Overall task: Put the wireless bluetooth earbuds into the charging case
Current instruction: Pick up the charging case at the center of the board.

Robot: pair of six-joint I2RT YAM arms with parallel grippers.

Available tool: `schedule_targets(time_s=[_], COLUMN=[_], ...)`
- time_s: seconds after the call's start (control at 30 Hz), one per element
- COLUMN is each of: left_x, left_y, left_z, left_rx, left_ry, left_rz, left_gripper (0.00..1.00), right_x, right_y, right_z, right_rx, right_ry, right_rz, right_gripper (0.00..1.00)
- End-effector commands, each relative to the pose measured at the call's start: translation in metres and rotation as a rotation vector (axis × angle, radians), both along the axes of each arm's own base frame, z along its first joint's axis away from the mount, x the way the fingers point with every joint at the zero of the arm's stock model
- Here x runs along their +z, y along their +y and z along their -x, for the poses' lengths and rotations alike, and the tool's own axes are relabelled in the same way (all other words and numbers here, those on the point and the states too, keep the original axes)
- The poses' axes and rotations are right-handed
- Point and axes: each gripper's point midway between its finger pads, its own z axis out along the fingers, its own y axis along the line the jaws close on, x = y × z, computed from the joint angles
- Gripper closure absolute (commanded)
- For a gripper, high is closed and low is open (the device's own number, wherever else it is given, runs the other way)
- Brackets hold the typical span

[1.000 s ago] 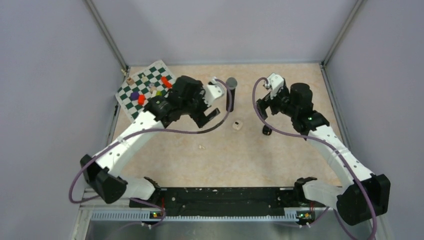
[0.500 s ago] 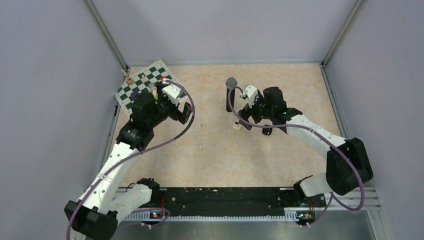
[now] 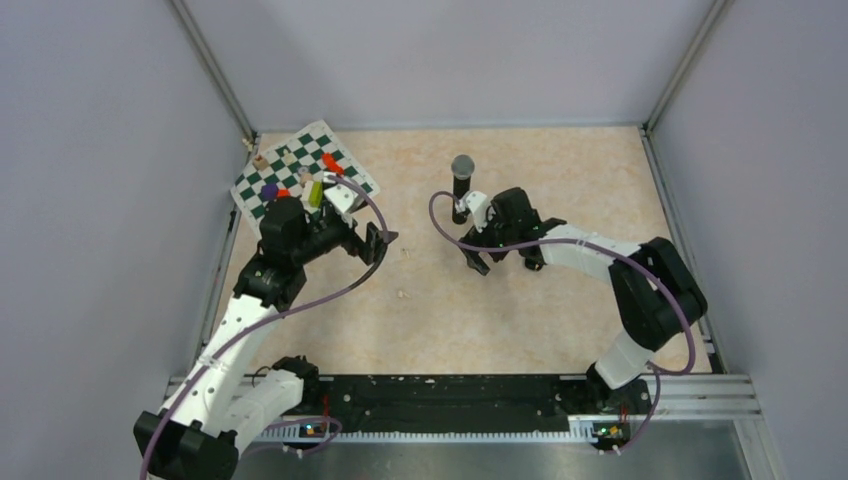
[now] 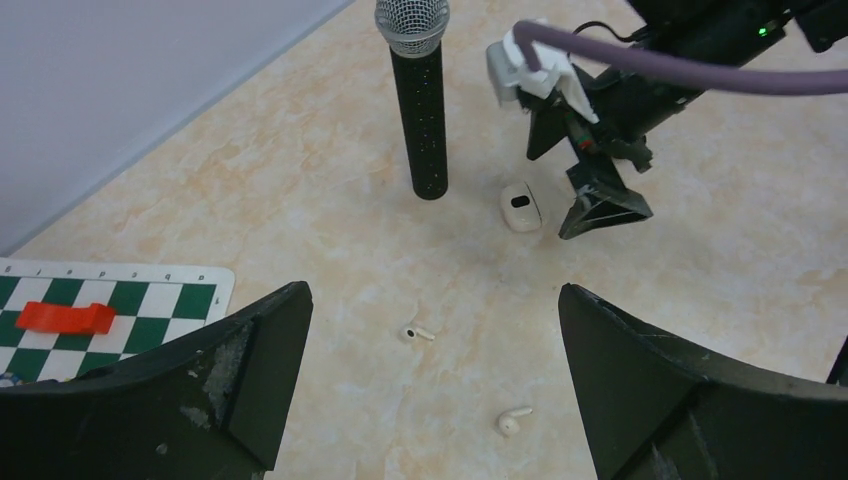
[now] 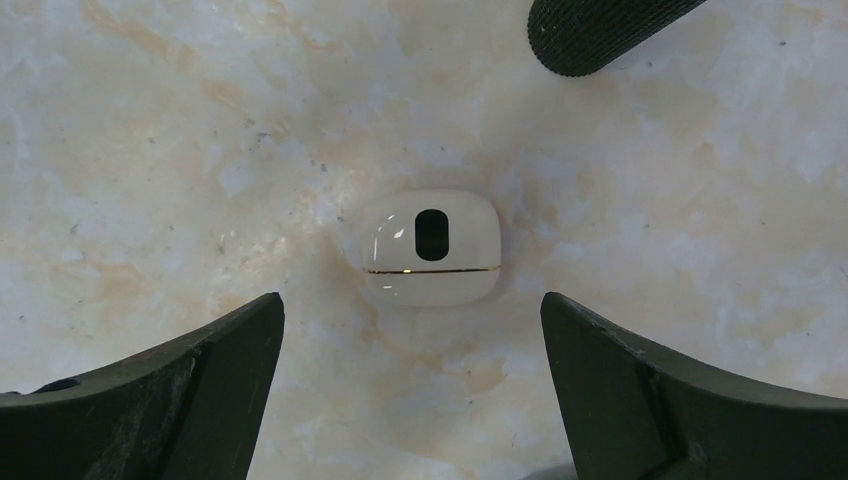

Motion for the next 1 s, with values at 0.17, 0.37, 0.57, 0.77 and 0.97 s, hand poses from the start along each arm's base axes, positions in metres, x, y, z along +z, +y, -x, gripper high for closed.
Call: schedule_targets(time_s=[0.17, 0.37, 0.57, 0.77, 0.97], left_x=[0.017, 0.015, 0.012, 0.010, 0.004], left_y=[-0.014, -0.016, -0.018, -0.018, -0.019], left_z=[0.008, 0.010, 0.010, 0.011, 0.008], left_rx=[-0.111, -0.132, -0.143, -0.148, -0.143], left_ry=[-0.039, -0.024, -0.014, -0.012, 0.000], left_rz=[0.050, 0.052, 0.053, 0.050, 0.050], left_gripper=[0.01, 0.01, 0.01, 0.01, 0.01], right_x=[-0.015, -0.025, -0.030, -0.035, -0.016], right_y=[0.005, 0.010, 0.019, 0.022, 0.023], right_z=[-0.019, -0.017, -0.011, -0.009, -0.006], right_rx=[-0.009, 0.017, 0.061, 0.077, 0.107], right_ry=[-0.028, -0.010, 0.016, 0.010, -0.026], right_rz=[0.118, 0.134, 0.136, 0.157, 0.135], right_gripper=[0.04, 0.08, 0.16, 0.34, 0.67])
